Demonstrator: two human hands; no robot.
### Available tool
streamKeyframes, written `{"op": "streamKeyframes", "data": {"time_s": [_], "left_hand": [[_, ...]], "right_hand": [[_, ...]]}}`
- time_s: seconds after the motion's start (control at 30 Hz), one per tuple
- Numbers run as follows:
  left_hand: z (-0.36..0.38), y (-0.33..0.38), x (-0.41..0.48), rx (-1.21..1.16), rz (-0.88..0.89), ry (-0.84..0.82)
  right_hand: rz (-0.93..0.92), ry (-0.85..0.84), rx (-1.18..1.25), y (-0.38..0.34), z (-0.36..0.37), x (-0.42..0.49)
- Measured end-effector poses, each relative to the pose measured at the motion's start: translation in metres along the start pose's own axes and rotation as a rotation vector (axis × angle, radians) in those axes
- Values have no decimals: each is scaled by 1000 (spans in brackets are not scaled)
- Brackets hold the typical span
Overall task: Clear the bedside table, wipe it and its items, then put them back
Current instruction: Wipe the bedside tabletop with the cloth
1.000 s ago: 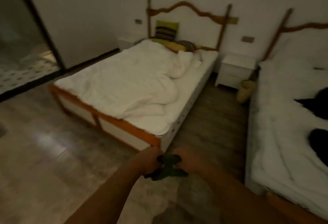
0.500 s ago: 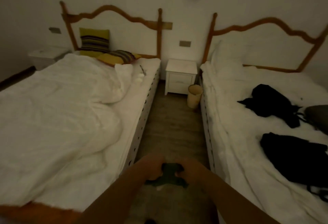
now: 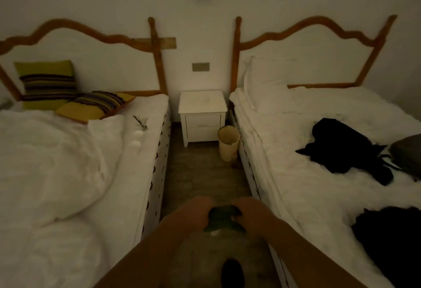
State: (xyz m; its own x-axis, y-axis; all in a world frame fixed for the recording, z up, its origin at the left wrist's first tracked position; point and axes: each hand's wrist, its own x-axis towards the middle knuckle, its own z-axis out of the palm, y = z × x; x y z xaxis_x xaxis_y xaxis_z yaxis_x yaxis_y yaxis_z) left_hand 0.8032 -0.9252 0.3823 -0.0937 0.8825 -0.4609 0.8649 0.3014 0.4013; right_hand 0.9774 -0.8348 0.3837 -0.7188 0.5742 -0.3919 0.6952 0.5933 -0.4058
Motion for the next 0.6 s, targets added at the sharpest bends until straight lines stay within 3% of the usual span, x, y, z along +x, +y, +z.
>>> {"op": "streamKeyframes", "data": {"time_s": [0.2,0.6], "left_hand": [[-94,-30,136,-35,-66,8],[-268,-139,347,-97,-77,-14]], "right_hand": [[-6,-33,51,37,-79,155],[-101,-102,-3,34,-201,450]]}}
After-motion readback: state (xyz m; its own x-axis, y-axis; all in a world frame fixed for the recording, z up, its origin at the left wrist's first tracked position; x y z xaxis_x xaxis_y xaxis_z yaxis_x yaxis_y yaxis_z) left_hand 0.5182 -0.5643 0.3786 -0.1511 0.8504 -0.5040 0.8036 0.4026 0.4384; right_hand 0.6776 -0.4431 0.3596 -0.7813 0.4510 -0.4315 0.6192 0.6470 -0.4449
